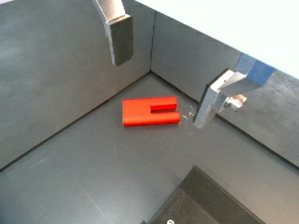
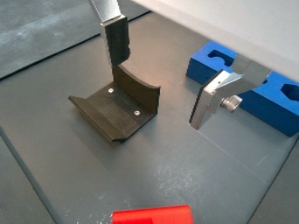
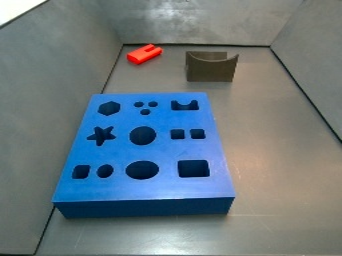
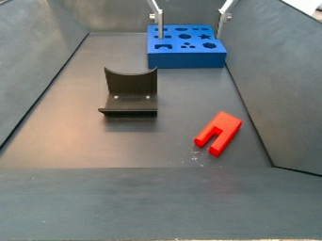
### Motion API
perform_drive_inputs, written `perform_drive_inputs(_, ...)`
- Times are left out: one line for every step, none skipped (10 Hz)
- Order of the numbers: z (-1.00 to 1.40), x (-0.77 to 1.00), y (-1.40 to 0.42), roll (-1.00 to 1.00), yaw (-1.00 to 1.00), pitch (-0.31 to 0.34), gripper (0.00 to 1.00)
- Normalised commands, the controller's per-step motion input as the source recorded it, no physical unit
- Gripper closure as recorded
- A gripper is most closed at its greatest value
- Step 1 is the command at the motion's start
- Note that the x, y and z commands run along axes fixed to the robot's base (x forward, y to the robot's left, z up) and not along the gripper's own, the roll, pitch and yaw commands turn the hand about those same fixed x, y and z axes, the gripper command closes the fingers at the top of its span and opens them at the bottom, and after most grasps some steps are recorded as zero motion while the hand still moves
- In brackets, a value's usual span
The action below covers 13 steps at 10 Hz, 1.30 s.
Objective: Pick up the square-circle object. Move up. Place the square-circle object on the fixture. Regrasp the square-circle object. Move to above the board. Insert the square-circle object.
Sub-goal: Pick up the square-circle object.
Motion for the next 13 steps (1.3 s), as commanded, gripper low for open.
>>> perform_drive_inputs(-0.09, 0.0, 0.08, -0.03, -0.23, -0.007, 0.0)
perform_drive_inputs(-0.22, -0.09, 0.13, -0.06, -0.63, -0.084, 0.0)
perform_drive_inputs(-0.24, -0.01, 0.22, -0.1, -0.59, -0.123, 0.0)
perform_drive_inputs(-0.25, -0.04, 0.19, -0.11, -0.6, -0.144, 0.0)
perform_drive_inputs(-0.21, -0.01, 0.18, -0.13, -0.6, -0.166, 0.0)
perform_drive_inputs(-0.22, 0.0, 0.18, -0.13, -0.6, -0.171, 0.0)
perform_drive_inputs(-0.27, 0.0, 0.25, -0.15, -0.55, -0.181, 0.0)
perform_drive_inputs(-0.31, 0.0, 0.23, -0.13, -0.57, -0.18, 0.0)
perform_drive_inputs(-0.38, 0.0, 0.28, -0.08, -0.57, -0.143, 0.0)
perform_drive_inputs(-0.43, 0.0, 0.32, -0.07, -0.56, -0.129, 0.0)
perform_drive_inputs(-0.43, 0.0, 0.31, -0.06, -0.57, -0.121, 0.0)
perform_drive_inputs(-0.4, 0.0, 0.3, -0.07, -0.57, -0.127, 0.0)
perform_drive_inputs(-0.4, 0.0, 0.31, -0.07, -0.56, -0.12, 0.0)
